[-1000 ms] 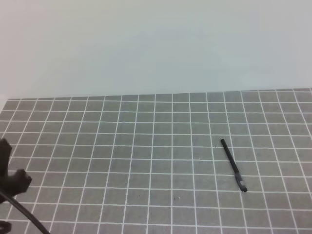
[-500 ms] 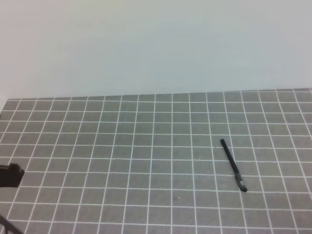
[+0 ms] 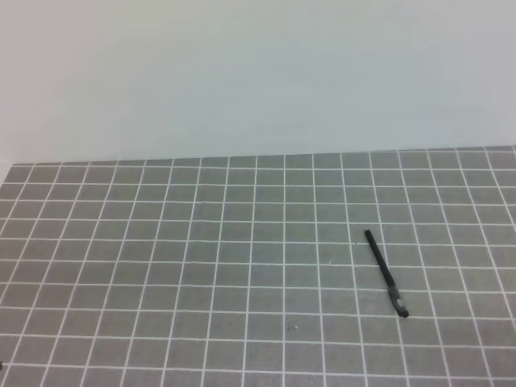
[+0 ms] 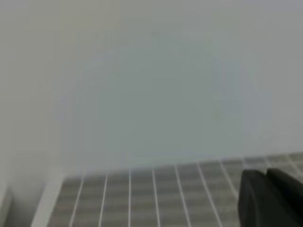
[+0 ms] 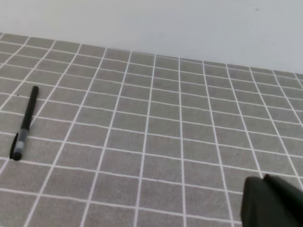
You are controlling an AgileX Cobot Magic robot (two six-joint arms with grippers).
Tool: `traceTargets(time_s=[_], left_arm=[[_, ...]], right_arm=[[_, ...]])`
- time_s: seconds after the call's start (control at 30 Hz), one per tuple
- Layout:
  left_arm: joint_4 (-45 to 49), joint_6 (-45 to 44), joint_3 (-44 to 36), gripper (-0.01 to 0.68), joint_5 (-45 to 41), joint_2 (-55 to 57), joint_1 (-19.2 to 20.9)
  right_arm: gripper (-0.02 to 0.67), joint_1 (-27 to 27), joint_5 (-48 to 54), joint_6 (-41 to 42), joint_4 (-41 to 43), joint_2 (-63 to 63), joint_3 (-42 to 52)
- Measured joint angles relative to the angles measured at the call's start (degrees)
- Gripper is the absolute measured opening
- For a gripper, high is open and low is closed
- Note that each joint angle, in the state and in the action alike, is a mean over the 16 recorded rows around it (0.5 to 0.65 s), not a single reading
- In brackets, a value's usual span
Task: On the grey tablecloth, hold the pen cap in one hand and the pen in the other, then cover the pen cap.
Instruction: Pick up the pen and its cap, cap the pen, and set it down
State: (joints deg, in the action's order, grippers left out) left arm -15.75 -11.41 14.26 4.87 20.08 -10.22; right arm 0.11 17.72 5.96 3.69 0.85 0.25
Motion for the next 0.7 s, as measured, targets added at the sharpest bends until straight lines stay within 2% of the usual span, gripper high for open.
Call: traceTargets(time_s=[0.17, 0.3, 0.7], left_arm=[[3.64, 7.06, -4.26, -0.002, -7.22, -6.61, 4.40], [5.63, 11.22, -8.58, -0.002, -9.24, -11.11, 6.69], [7.50, 12.74, -16.36, -0.002, -15.96, -18.41, 8.23]], right_arm=[[-0.001, 0.00, 0.00, 0.00, 0.00, -0.03, 0.00], [-0.001, 0.00, 0.00, 0.00, 0.00, -0.03, 0.00], [-0.001, 0.00, 0.00, 0.00, 0.00, -0.03, 0.00]])
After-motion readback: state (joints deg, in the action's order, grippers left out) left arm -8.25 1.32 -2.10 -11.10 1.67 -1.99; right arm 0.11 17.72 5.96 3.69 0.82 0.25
